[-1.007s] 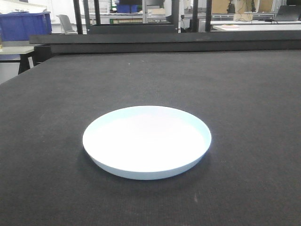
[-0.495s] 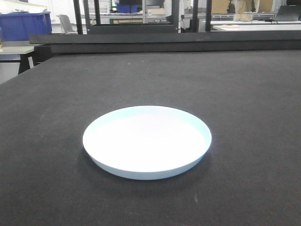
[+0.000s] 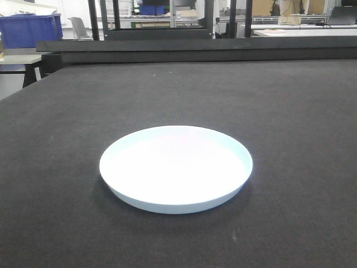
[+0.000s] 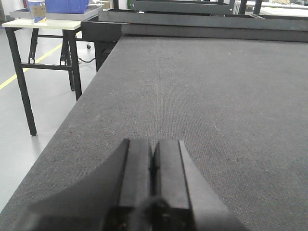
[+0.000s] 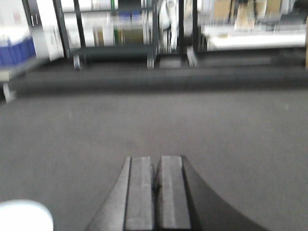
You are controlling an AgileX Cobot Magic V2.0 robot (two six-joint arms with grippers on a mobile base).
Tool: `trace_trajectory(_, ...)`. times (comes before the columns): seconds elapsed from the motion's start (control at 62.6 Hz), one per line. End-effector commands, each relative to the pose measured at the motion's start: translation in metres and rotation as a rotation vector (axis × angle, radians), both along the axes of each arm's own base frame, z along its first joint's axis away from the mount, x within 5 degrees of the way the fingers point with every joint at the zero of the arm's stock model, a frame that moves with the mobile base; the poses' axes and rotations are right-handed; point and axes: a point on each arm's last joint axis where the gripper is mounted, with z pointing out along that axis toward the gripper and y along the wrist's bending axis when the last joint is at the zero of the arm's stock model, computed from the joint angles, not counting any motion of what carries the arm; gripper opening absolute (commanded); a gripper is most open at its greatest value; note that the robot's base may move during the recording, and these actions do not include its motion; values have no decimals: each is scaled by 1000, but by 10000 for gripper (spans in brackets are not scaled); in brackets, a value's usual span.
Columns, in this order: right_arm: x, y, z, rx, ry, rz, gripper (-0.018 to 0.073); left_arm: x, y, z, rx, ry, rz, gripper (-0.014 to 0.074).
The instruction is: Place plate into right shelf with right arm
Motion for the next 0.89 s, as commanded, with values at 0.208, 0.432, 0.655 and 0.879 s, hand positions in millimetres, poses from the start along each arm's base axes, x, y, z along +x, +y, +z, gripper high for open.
trace_trajectory(0.208, 70, 29, 45, 39, 346, 303, 56, 0, 0, 5, -13, -80, 4, -47)
trace_trajectory(0.432, 130, 47, 20, 125, 623, 435, 60, 0, 0, 5, -13, -80, 4, -47)
trace_trajectory(0.655, 168, 94, -16, 84, 765, 583, 340, 0, 0, 5, -13, -80, 4, -47)
trace_trajectory(0.879, 199, 127, -50, 61, 794, 592, 631, 0, 0, 5, -13, -80, 4, -47)
